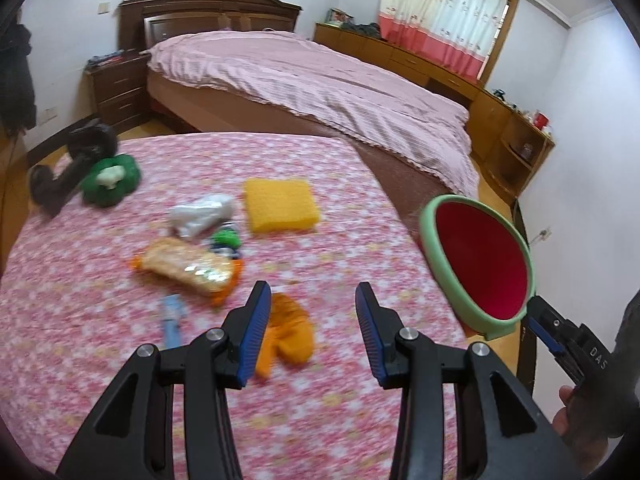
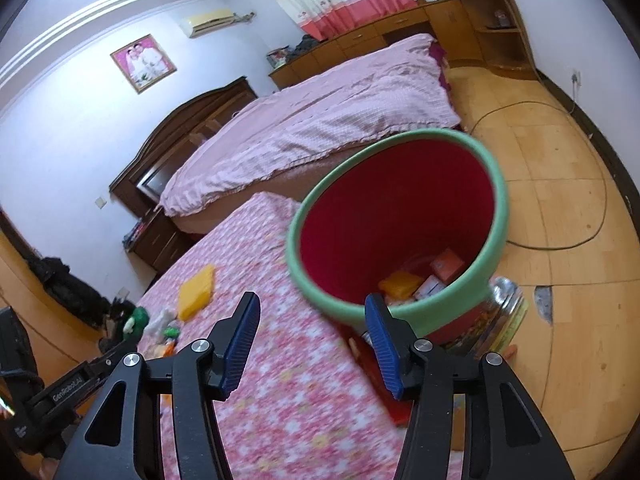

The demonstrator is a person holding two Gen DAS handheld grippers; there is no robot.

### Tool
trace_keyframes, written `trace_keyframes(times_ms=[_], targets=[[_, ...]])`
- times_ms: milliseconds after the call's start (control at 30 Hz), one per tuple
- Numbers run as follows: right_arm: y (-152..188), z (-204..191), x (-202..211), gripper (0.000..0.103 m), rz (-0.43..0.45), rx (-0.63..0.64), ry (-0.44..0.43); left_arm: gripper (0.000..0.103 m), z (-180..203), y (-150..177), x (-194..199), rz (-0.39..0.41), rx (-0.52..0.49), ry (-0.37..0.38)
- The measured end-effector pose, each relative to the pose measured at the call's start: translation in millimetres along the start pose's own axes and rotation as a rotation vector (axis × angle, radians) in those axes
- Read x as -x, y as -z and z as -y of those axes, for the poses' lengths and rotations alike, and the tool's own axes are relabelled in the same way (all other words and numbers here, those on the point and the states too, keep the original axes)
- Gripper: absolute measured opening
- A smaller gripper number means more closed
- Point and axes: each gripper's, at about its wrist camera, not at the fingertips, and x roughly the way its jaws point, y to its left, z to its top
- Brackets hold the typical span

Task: Collect trash
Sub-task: 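Move both open tools from the bucket back over the trash on the bed, then grasp the blue plastic tube with the left tool while the right tool grasps the orange bow cloth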

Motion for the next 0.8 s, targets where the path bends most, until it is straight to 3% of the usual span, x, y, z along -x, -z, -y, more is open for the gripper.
trace_keyframes(times_ms=[333, 600, 800], targets=[[22, -37, -5, 0.056, -0.03, 0.073, 0.005, 0.043, -56, 19, 3, -0.026, 0.062, -0.054], [33, -50, -18, 0.056, -0.047, 0.088, 0.037, 0.043, -83, 23, -13, -0.072, 0.072, -0.099], [35, -52, -30, 0.056, -0.077, 0.095, 0.049, 0.043, -94, 27, -27, -0.101, 0.101, -0.091]])
